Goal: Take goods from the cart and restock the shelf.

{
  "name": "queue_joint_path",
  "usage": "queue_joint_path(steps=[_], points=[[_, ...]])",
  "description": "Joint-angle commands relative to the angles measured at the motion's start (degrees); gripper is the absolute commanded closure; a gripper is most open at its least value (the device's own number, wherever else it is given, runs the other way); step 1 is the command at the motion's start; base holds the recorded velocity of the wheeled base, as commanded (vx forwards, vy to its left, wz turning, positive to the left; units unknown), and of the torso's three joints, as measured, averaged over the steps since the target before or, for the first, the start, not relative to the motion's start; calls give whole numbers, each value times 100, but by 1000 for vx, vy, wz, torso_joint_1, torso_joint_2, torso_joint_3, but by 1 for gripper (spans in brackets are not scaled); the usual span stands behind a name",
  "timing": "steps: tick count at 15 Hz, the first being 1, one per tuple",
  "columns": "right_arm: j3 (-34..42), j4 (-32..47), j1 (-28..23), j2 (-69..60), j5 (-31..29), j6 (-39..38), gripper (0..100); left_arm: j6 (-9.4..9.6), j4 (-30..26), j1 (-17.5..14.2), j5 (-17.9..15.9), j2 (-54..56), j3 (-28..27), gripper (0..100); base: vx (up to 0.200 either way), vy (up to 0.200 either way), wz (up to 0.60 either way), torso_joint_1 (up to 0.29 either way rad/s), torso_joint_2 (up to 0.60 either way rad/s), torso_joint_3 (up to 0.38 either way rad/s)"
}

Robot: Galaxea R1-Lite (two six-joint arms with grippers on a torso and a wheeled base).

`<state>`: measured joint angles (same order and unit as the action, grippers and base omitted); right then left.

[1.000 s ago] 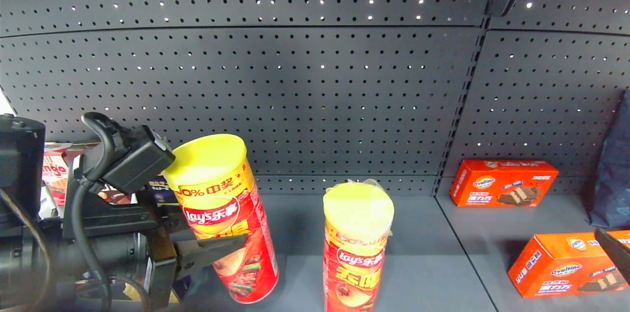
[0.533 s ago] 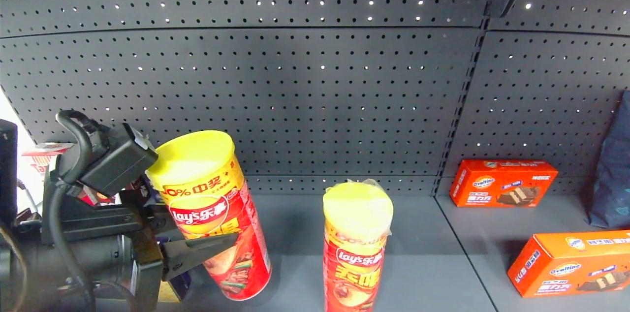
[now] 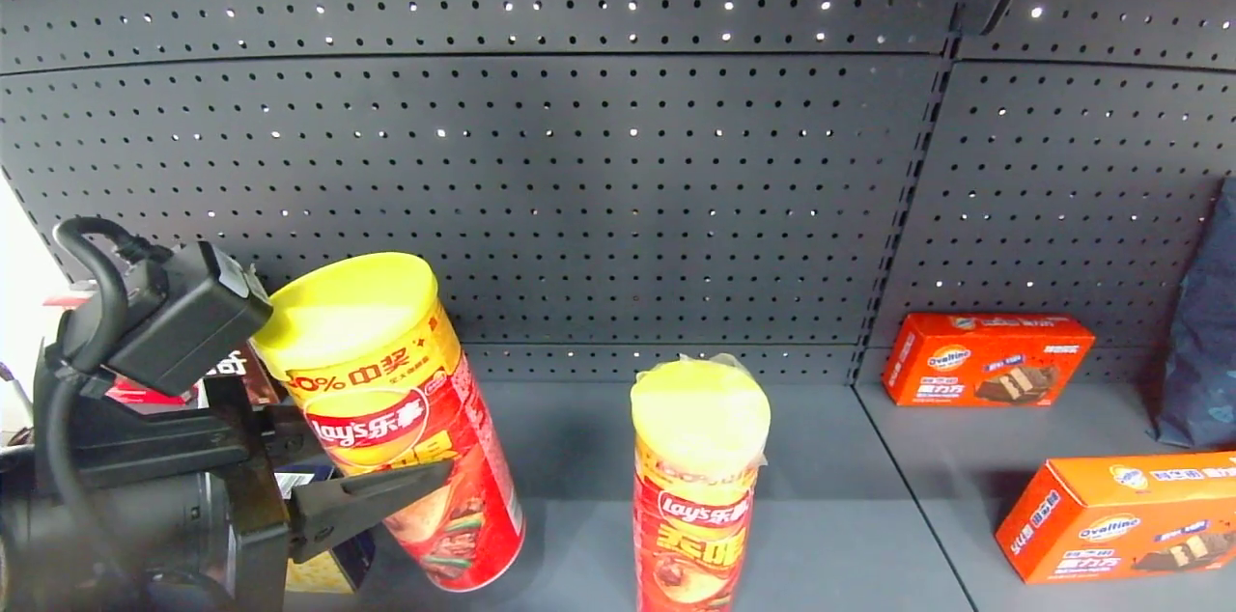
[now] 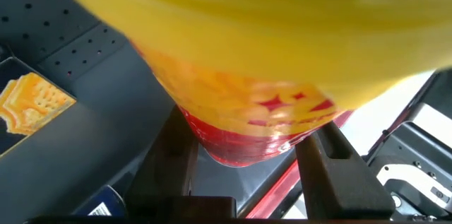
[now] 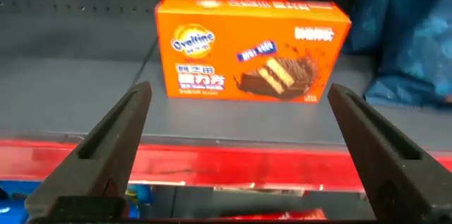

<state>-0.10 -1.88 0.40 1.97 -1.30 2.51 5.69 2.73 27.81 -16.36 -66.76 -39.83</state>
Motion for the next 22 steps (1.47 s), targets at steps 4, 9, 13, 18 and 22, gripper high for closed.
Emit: queue_joint_path(steps=[4,9,13,18,22], points=[[-8,240,-40,-171,-72,-216,0,-24,61,-126,-69,-48,-60,100,0,0,0,0,0,0],[-8,240,-40,-171,-72,-216,0,-7,17,-619,-306,-92,-175,100,0,0,0,0,0,0],[-8,240,-40,-171,-72,-207,0,20,-88,-601,-87,-136,-491,100,0,0,0,0,0,0],[-8,240,-40,-171,-72,-216,0,-24,87,-205,-78,-936,-605,100,0,0,0,0,0,0],[-8,240,-40,-171,-72,-216,0,-24,527,-197,-34,-2070,-1115,100,0,0,0,0,0,0]])
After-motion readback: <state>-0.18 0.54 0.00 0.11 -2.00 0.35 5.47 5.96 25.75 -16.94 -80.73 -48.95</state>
